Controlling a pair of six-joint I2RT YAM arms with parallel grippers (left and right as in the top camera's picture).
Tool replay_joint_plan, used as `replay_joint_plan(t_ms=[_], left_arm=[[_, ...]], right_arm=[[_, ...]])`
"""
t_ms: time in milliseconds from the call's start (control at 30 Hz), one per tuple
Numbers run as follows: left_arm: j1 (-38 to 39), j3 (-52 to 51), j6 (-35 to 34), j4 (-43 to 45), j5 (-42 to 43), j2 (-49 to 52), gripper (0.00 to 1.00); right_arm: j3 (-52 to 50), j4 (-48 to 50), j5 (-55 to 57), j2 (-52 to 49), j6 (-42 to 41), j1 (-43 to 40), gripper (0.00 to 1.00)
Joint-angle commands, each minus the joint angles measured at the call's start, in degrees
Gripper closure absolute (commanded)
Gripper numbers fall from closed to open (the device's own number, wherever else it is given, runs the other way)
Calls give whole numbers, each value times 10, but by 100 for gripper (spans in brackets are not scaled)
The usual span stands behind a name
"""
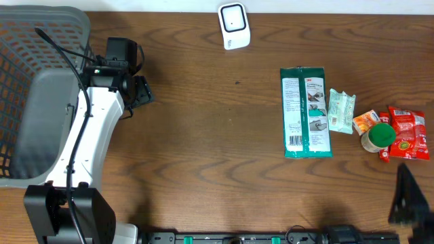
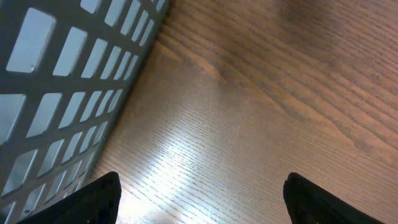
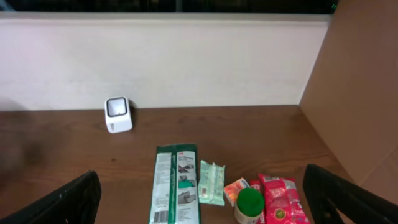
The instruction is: Scan the item barcode
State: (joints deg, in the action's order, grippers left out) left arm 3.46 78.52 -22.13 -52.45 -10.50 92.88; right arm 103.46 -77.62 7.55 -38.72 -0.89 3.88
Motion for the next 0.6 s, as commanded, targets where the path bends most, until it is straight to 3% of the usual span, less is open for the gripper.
replay_joint_plan(t_ms=[0,267,567], left_arm=[[-2,11,-3,-1,-7,-6,16],[-2,11,-3,-1,-7,-6,16],[-2,11,-3,-1,-7,-6,16]], right_arm=[[-13,-15,15,57,-3,-1,1],[-137,4,18,193,-3,-5,1],[-394,187,7,360,-3,-13,1]])
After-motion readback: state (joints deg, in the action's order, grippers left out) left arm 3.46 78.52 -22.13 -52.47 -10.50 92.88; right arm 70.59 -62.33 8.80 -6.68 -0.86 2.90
